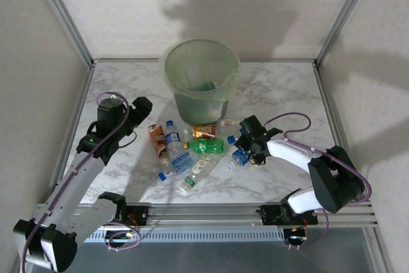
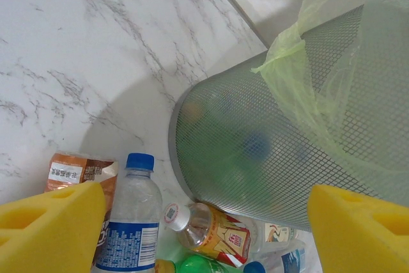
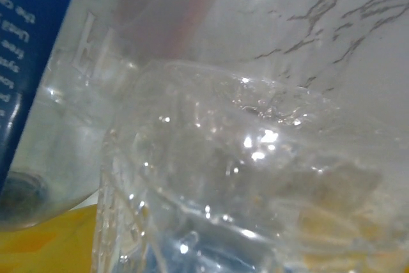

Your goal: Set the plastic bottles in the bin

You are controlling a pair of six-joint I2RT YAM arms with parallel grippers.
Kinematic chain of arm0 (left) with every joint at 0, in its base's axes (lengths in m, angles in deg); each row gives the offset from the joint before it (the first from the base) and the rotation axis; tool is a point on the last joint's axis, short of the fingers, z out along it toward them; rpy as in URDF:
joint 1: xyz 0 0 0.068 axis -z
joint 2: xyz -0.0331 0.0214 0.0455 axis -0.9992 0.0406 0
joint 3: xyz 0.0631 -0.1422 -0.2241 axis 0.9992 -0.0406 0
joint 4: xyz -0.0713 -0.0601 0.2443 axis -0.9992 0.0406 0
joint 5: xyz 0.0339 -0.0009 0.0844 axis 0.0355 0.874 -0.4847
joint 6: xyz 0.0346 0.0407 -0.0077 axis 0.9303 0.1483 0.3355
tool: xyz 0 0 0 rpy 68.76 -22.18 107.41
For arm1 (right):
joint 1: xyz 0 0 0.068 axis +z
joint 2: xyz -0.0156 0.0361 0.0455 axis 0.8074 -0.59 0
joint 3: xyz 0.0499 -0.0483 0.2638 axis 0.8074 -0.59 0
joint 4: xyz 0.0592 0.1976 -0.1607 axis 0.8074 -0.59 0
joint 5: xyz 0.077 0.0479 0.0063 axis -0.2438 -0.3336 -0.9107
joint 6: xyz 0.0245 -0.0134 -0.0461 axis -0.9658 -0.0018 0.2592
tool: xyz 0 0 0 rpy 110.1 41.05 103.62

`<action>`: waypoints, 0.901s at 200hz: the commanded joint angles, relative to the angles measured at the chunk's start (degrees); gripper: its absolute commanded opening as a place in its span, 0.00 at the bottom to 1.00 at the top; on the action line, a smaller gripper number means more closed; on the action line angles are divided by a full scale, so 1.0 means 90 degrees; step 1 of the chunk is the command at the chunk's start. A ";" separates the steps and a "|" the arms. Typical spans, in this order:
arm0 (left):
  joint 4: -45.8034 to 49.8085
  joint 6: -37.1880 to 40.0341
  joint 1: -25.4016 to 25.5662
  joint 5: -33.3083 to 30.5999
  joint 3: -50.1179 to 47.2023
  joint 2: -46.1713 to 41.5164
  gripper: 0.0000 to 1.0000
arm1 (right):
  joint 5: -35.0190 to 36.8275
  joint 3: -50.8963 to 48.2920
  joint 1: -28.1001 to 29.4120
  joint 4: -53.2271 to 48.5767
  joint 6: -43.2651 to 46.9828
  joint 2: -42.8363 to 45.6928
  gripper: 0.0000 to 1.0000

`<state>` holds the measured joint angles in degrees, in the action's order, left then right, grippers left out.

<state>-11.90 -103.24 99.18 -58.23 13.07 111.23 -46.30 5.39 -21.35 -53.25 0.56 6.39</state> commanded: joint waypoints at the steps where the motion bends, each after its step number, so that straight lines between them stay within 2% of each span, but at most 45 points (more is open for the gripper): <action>1: -0.0141 0.0023 -0.0058 0.0070 -0.0089 0.0038 0.82 | 0.0216 -0.0116 -0.0055 -0.0008 0.0084 -0.0016 0.75; 45: -0.0140 0.0011 -0.0058 0.0064 -0.0094 0.0041 0.82 | 0.0349 -0.0100 -0.0065 -0.0175 0.0114 0.0222 0.68; 108: -0.0179 -0.0019 -0.0058 0.0114 -0.0027 0.0092 0.82 | 0.0807 0.0274 -0.0065 -0.1004 0.0239 0.1081 0.65; 148: -0.0181 -0.0028 -0.0058 0.0125 -0.0016 0.0103 0.82 | 0.1351 0.1012 -0.0156 -0.1584 0.0519 0.1771 0.65; 180: -0.0178 -0.0025 -0.0058 0.0148 0.0018 0.0152 0.82 | 0.1751 0.2253 -0.0225 -0.1644 0.1163 0.1966 0.64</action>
<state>-12.12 -103.26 99.18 -57.99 13.03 112.20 -35.88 17.11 -22.75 -66.10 5.87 22.52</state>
